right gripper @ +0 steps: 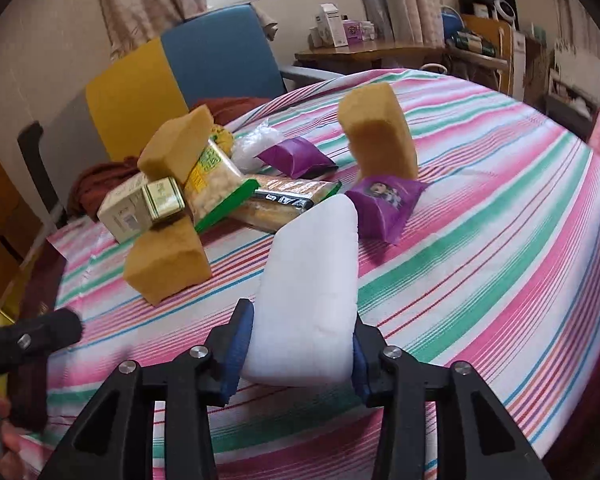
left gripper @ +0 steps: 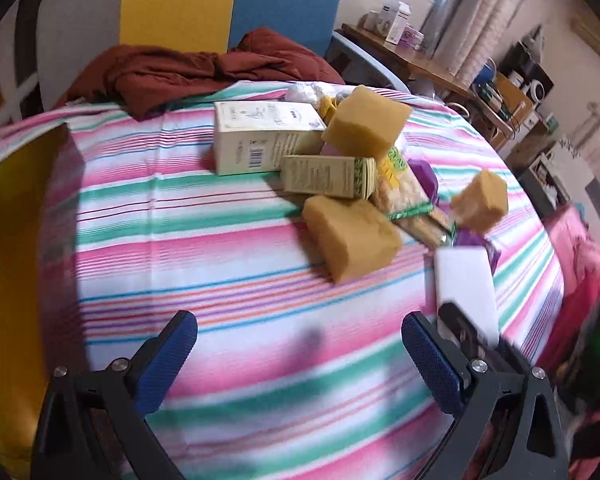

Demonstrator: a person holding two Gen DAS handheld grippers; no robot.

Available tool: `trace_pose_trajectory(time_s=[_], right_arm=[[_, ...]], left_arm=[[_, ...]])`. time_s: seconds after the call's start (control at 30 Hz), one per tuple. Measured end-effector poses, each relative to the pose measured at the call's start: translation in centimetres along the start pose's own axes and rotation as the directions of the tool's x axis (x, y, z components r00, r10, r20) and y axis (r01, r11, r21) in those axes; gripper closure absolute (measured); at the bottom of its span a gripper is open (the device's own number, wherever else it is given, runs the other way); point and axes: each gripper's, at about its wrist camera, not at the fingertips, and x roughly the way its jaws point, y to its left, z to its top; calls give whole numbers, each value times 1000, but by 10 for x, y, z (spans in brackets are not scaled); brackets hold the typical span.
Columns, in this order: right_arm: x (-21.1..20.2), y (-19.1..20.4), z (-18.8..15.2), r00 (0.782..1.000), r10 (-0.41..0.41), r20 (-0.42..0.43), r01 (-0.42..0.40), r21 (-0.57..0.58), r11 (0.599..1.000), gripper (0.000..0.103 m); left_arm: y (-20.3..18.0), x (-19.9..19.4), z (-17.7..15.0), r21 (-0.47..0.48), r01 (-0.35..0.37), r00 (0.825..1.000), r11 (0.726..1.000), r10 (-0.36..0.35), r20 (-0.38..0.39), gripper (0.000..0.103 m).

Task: Organize objects
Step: 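Move the right gripper to the white block and grasp it, then grasp a flat yellow sponge with the left gripper while the right gripper lifts the white block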

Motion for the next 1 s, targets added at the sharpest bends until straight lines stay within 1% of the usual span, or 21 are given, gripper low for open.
trace_pose_trajectory(time_s=[0.07,0.17,0.23,0.3,0.33,0.43,0.5,0.53,0.57,0.6,0.67,0.7,0.73,0.8,0.87,0.93,1.0], right_arm=[[-1,0,-2,1000,0,11,1,-13,1000,60],[-1,0,-5,999,-1,33,2,-27,1000,60],[-1,1,-8,999,4,48,-3,-32,999,60],[-1,1,-10,998,14,62,-12,-34,999,60],[-2,0,-11,997,18,69,-16,-36,999,60],[-2,-2,-14,996,29,85,-26,-32,999,59],[-3,-2,-15,995,32,91,-30,-30,999,59],[-4,-3,-15,995,34,94,-31,-29,999,59],[-5,-3,-16,995,34,97,-31,-30,999,59],[-5,-4,-17,995,35,98,-32,-31,999,59],[-3,-3,-16,994,37,102,-35,-31,999,59],[-2,-3,-16,994,39,103,-36,-31,999,59],[-2,-4,-16,994,41,104,-38,-31,999,59],[-3,-3,-16,993,42,106,-39,-33,999,59],[-3,-4,-16,993,45,107,-41,-34,999,59],[-3,-4,-16,993,45,106,-41,-35,999,59],[-3,-3,-16,994,37,104,-33,-41,999,60]], left_arm=[[-7,11,7,-14,17,1000,1000,-17,-7,0],[-25,31,17,0,6,998,1000,-6,-57,0],[-38,41,23,18,-17,997,1000,18,-71,0],[-50,47,28,35,-54,997,998,56,-45,0],[-54,50,30,44,-79,996,996,81,-37,0],[-58,62,34,46,-119,992,992,121,-42,0],[-52,70,37,31,-127,991,991,128,-49,5],[-50,74,37,27,-126,990,992,128,-52,14],[-49,76,37,35,-129,990,991,130,-49,14],[-50,76,35,56,-130,991,990,131,-23,16],[-55,78,34,97,-125,992,987,125,1,26],[-56,77,32,109,-124,992,986,123,10,28],[-56,76,30,120,-116,993,986,114,18,31],[-56,75,25,147,-112,994,983,110,22,32],[-53,72,21,173,-97,995,980,94,24,42],[-46,66,18,165,-72,997,984,70,21,44],[-34,60,15,130,-31,999,991,28,20,45]])
